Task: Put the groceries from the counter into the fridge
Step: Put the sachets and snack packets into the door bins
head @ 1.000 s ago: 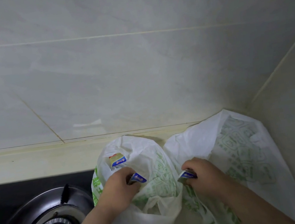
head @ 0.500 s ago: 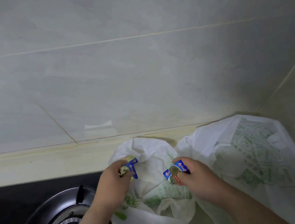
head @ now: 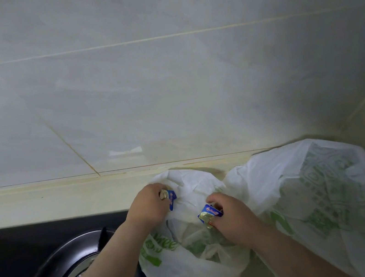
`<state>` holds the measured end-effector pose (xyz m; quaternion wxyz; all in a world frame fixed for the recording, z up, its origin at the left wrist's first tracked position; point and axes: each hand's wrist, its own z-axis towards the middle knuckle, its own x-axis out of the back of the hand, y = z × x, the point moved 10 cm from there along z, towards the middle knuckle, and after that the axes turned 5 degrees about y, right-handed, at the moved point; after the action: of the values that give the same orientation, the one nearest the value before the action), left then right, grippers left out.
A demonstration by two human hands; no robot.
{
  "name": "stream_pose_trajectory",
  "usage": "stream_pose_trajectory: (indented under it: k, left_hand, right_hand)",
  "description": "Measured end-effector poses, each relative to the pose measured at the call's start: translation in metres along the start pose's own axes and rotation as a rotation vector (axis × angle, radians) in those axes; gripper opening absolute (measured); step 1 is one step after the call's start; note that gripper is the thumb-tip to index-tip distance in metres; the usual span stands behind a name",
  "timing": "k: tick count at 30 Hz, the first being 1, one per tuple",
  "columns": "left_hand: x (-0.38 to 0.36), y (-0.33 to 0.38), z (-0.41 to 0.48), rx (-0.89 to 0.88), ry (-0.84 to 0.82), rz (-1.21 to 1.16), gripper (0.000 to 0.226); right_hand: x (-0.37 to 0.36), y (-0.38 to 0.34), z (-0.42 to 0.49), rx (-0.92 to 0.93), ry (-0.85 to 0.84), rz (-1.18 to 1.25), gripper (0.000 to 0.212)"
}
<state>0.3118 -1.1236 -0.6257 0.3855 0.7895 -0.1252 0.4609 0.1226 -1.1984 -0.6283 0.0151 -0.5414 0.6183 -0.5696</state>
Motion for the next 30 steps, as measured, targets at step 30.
stream_pose_trajectory:
  k: [30]
  left_hand:
    - [-0.035,0.024,-0.038,-0.195,-0.099,0.033,0.043]
  right_hand:
    - [-0.007,0.005,-0.015,0.214,0.027,-0.317,0.043]
